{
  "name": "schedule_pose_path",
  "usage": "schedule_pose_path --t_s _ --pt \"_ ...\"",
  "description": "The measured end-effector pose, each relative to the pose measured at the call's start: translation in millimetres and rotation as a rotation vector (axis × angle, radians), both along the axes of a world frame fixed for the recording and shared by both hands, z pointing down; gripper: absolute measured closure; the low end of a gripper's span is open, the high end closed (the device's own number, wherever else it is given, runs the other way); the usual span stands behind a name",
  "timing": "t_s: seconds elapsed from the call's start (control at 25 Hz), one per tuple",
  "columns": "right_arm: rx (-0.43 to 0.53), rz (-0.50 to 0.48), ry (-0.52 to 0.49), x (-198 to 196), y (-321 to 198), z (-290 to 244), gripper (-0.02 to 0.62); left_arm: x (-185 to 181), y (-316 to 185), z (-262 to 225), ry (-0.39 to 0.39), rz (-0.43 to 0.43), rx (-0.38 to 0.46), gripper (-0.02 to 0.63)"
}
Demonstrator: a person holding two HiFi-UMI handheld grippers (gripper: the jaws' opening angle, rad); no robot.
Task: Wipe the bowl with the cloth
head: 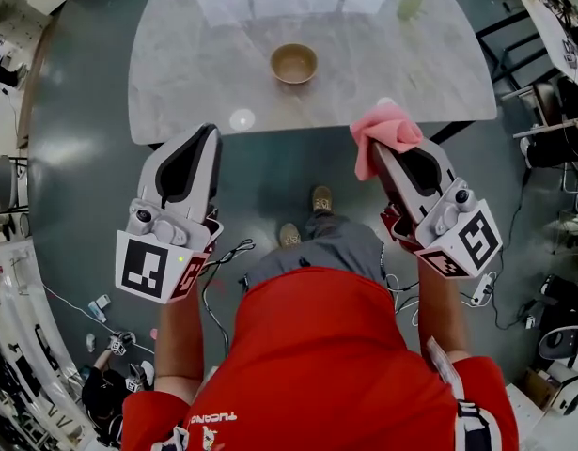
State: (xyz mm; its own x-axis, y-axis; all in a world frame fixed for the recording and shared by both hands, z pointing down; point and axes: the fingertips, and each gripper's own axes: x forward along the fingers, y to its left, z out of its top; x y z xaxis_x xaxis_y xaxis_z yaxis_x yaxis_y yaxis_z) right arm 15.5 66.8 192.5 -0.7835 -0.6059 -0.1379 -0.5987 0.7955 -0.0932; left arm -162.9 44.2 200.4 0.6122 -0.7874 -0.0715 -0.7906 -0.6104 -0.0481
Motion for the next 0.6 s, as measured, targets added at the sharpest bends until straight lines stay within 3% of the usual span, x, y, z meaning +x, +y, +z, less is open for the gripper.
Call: schedule_pose_path --t_s 0.28,0.48,0.6 --pt "0.022 -0.026 -0.005 -1 -27 -1 0.574 6 -18 5 -0.011 -0.006 -0.006 0.601" --pt "0.023 -0.051 -0.009 6 -89 1 0.574 15 -72 11 -0.014 -0.023 -0.023 0.601" --pt "0.032 -0.065 -0.01 8 -101 2 0.574 17 -81 15 -0.019 -0.032 -0.025 0.601"
